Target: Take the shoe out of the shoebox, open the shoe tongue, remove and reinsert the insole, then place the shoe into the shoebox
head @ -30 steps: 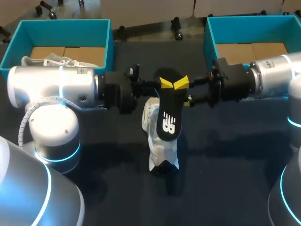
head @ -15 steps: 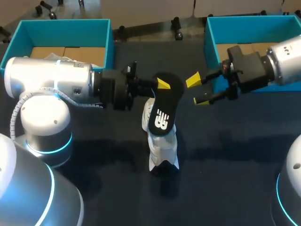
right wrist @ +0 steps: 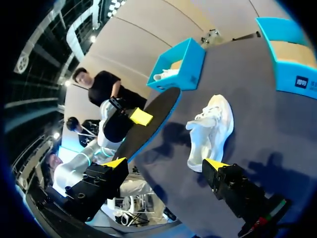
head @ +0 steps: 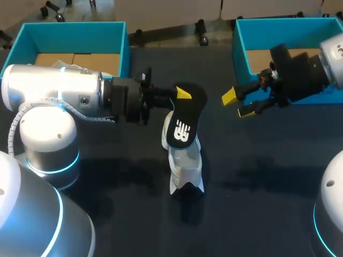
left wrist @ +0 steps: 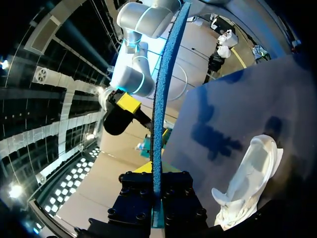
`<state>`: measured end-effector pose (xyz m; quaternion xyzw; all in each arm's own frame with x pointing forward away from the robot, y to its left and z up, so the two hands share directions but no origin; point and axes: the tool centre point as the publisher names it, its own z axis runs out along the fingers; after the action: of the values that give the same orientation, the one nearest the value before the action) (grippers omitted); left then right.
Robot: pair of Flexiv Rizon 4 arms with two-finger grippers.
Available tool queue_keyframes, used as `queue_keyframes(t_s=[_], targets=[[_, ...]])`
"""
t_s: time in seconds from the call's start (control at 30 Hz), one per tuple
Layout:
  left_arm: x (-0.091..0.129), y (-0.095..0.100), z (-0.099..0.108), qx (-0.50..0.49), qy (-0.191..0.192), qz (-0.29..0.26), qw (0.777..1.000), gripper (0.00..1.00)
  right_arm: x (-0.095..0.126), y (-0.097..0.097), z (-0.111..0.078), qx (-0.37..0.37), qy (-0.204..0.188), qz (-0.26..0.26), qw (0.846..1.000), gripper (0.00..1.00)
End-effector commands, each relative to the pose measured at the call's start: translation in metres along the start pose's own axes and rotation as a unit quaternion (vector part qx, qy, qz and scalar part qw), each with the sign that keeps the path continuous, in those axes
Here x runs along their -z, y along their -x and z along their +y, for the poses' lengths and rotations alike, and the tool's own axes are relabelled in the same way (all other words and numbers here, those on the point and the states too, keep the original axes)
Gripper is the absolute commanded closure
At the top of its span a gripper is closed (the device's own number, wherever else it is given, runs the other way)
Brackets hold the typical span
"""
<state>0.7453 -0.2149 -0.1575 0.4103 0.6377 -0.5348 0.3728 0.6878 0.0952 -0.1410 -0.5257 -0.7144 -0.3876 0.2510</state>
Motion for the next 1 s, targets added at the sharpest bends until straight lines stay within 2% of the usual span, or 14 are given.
queue_keyframes(t_s=[0.03,0.43,0.5,0.6,0.73,0.93,1.0], targets=[[0.000,0.000,0.000,0.000,0.001,0.001,1.000,1.00,0.001,-0.003,-0.002,-0.002,0.001,-0.022,1.000,0.00],[0.000,0.000,0.000,0.000,0.001,0.001,1.000,1.00,0.001,-0.003,-0.002,-0.002,0.001,-0.022,1.000,0.00],[0.000,0.004,-0.002,0.012,-0.007,-0.001,1.000,1.00,0.001,0.000,-0.003,0.041,-0.003,-0.035,0.999,0.00],[0.002,0.009,-0.003,0.026,-0.017,-0.007,1.000,1.00,0.002,0.006,-0.002,0.084,-0.031,-0.067,0.994,0.00],[0.005,0.013,-0.005,0.052,-0.033,-0.013,0.998,1.00,0.003,0.013,-0.002,0.132,-0.031,-0.087,0.987,0.00],[0.007,0.014,-0.008,0.099,-0.057,-0.019,0.993,1.00,0.008,0.017,0.001,0.259,-0.066,-0.122,0.956,0.00],[0.008,0.015,-0.011,0.116,-0.063,-0.022,0.991,1.00,0.009,0.018,0.002,0.304,-0.077,-0.108,0.943,0.00]])
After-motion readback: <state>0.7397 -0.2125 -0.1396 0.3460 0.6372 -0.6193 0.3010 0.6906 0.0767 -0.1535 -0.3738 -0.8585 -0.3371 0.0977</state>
